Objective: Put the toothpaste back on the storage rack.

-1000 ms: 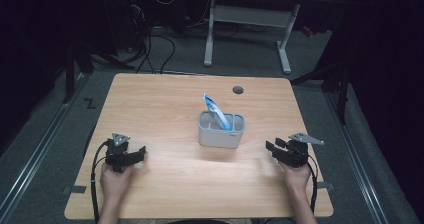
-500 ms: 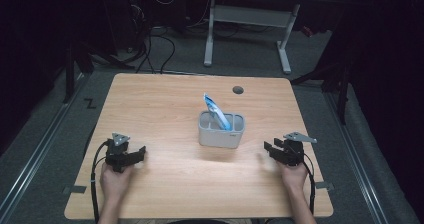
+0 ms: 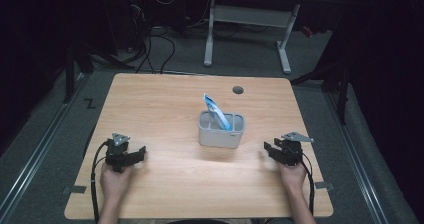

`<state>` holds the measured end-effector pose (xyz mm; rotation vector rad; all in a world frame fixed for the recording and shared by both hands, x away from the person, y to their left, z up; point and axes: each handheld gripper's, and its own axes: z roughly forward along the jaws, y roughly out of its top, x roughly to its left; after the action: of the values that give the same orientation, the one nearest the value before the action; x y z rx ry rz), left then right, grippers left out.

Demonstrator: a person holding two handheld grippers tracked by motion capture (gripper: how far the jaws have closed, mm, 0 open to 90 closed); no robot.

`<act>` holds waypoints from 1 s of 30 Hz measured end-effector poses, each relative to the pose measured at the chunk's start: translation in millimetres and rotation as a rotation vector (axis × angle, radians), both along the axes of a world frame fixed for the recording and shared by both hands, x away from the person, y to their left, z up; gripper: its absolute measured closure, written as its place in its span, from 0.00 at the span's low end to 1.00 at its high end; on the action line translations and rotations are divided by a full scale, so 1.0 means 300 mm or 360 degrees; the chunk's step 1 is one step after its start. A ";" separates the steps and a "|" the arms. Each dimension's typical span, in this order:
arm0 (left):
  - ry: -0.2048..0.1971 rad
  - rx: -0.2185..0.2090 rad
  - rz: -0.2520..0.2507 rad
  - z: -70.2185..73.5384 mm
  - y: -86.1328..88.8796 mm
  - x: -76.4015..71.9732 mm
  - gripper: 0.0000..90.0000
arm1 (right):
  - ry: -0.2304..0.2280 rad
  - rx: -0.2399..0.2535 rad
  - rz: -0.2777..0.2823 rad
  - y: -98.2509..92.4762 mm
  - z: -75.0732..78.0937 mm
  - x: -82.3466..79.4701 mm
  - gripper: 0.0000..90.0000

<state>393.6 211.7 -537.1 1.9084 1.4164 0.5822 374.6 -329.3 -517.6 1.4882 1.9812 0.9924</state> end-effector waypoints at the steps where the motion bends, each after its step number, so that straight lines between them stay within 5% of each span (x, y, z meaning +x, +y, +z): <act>1: 0.0000 0.0000 0.0000 0.000 0.000 0.000 0.27 | 0.0001 -0.0002 -0.0002 0.000 0.000 0.000 0.54; 21: 0.0000 0.0000 0.0000 0.000 0.000 0.000 0.27 | 0.0044 -0.0038 -0.0029 0.003 -0.028 0.017 0.51; 30: 0.0000 -0.0002 0.0000 0.000 0.000 0.000 0.27 | 0.0076 -0.0139 -0.0024 0.026 -0.042 0.021 0.46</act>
<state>393.5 211.9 -537.2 1.9073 1.4165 0.5810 381.0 -321.5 -530.2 1.4900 2.0166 0.8604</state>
